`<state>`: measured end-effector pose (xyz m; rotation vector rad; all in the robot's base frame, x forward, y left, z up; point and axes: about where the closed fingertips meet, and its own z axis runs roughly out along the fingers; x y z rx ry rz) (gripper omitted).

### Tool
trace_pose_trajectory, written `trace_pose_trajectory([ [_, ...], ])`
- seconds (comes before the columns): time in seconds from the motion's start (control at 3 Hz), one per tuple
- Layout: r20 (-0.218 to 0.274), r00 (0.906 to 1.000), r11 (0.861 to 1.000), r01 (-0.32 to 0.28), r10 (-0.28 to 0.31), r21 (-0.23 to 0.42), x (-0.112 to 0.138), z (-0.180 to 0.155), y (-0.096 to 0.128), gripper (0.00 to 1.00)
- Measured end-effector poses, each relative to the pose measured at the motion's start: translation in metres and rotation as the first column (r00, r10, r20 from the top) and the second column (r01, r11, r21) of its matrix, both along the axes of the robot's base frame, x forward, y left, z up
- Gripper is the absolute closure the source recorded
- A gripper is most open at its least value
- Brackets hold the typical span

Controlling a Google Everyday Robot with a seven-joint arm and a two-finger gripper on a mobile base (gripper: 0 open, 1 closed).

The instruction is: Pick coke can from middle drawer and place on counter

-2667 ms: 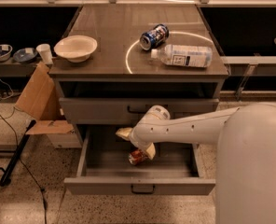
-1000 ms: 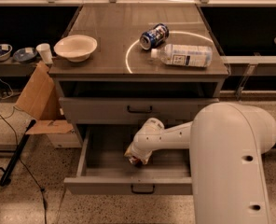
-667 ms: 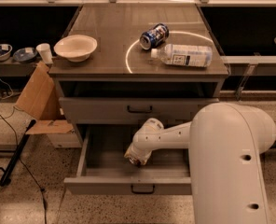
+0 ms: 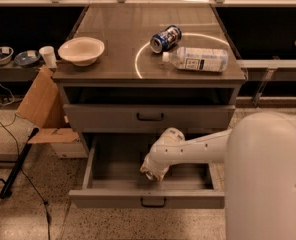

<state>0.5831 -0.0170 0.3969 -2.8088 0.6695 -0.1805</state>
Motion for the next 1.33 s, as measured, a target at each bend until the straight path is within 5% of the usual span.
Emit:
trace_pose_trajectory([
  [0.67,0.031,0.9975,0.997,0.062,-0.064,0.045,-0.039,0.058,-0.006,1.00],
  [1.33,0.188,0.9814,0.997,0.026,-0.040,0.075,-0.054,0.160,0.014,1.00],
])
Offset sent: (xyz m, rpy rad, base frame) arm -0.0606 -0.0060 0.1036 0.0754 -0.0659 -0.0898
